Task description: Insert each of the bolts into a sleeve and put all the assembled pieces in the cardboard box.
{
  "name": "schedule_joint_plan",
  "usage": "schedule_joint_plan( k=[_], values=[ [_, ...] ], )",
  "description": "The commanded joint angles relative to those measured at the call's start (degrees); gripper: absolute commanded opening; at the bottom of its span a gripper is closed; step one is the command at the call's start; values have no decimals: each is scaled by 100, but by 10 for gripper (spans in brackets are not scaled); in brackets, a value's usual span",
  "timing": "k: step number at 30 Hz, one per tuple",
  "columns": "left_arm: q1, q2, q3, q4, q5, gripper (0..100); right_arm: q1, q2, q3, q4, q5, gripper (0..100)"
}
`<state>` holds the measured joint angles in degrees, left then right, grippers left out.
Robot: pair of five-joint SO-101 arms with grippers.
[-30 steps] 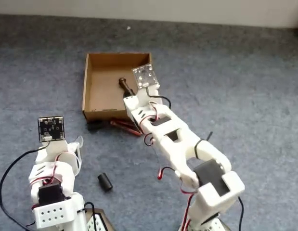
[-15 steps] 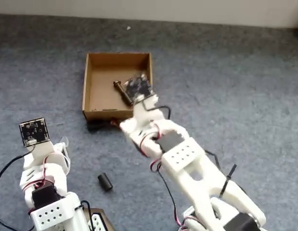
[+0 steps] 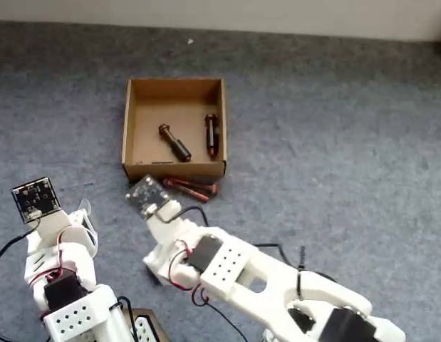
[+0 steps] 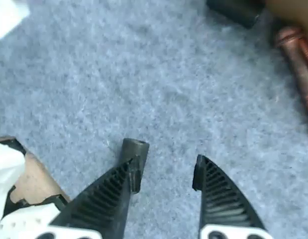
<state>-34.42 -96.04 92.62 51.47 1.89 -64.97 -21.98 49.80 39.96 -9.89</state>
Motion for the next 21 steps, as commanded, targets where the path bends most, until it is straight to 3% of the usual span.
schedule_joint_plan(
  k=[1, 6, 21],
  values=[
    [-22, -40, -224, -123, 53, 235, -330, 382, -66, -4, -316, 159],
    [-40, -40, -224, -123, 53, 235, -426, 910, -400, -13, -633, 159],
    [-22, -40, -224, -123, 53, 235, -884, 1235, -611, -31, -633, 159]
  ],
)
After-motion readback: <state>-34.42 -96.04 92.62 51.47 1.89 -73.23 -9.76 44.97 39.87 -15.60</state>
